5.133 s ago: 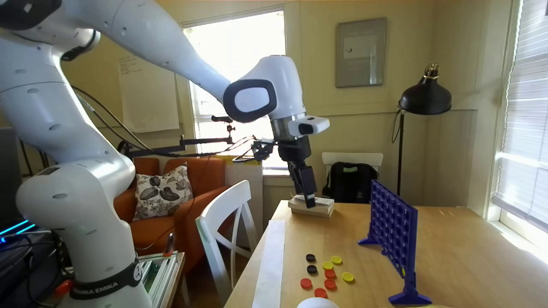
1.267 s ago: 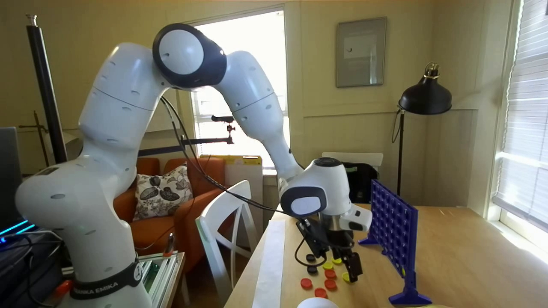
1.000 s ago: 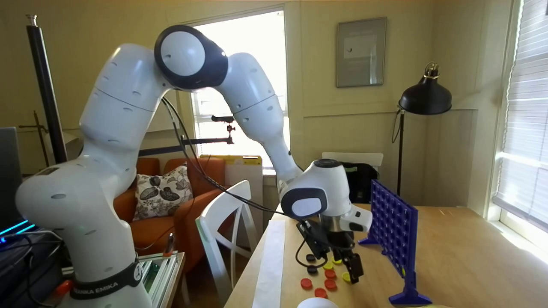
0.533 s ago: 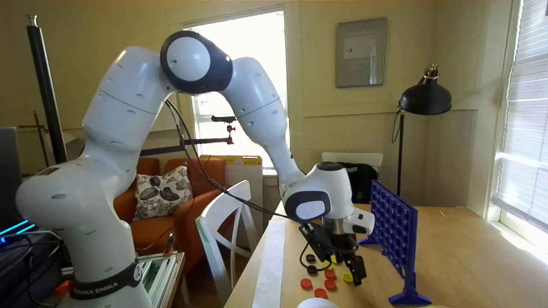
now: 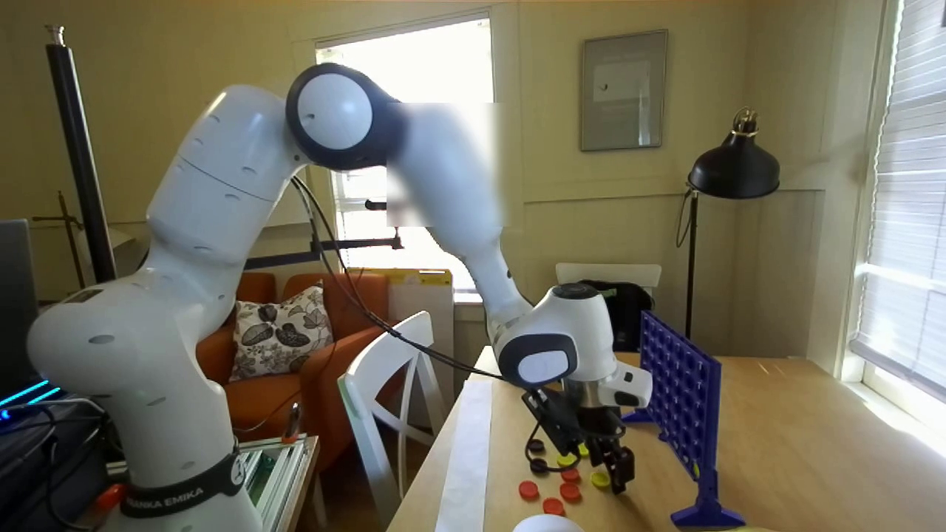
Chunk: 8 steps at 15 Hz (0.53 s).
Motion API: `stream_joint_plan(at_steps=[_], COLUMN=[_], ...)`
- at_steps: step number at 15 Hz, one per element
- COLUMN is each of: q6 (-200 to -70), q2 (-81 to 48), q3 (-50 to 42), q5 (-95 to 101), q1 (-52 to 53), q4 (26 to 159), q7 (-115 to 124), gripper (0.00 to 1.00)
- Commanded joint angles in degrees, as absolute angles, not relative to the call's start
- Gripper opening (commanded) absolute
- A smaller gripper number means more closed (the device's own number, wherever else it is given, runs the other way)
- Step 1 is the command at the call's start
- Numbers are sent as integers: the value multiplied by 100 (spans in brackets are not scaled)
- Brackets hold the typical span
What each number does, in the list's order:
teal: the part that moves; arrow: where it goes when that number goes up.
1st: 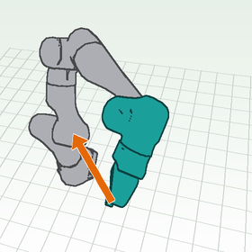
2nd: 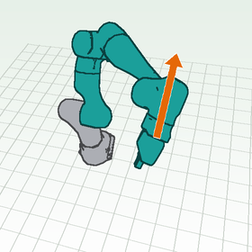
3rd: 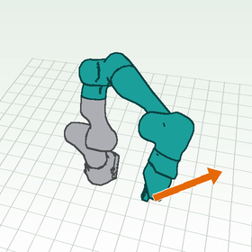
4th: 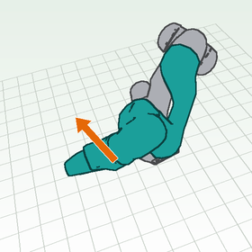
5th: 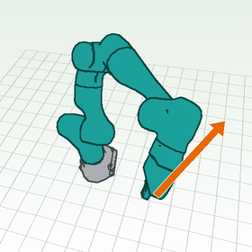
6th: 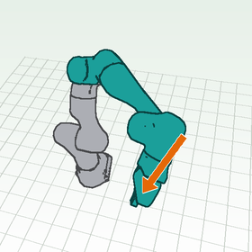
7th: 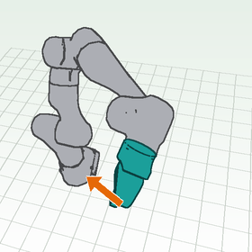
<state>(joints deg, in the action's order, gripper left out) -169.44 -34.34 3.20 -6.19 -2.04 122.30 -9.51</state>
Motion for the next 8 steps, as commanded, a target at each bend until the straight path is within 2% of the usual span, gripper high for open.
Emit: stream_joint_plan(at_steps=[1, 3, 4, 5, 6, 7, 8], q6=[-16911, -16826, -16850, -16842, -16842, -16827, -16822], q2=[-3557, -3521, -3516, -3514, -3508, -3510, -3503], q3=[409, 440, 428, 444, 442, 429, 430], q5=[-456, -481, -480, -489, -490, -483, -482], q1=[-264, -281, -264, -276, -271, -259, -254], q4=[12080, 12087, 12108, 12108, 12115, 12106, 12111], q7=[-810, -799, -781, -785, -779, -770, -764], gripper=[39, 22, 36, 17, 14, 59, 56])
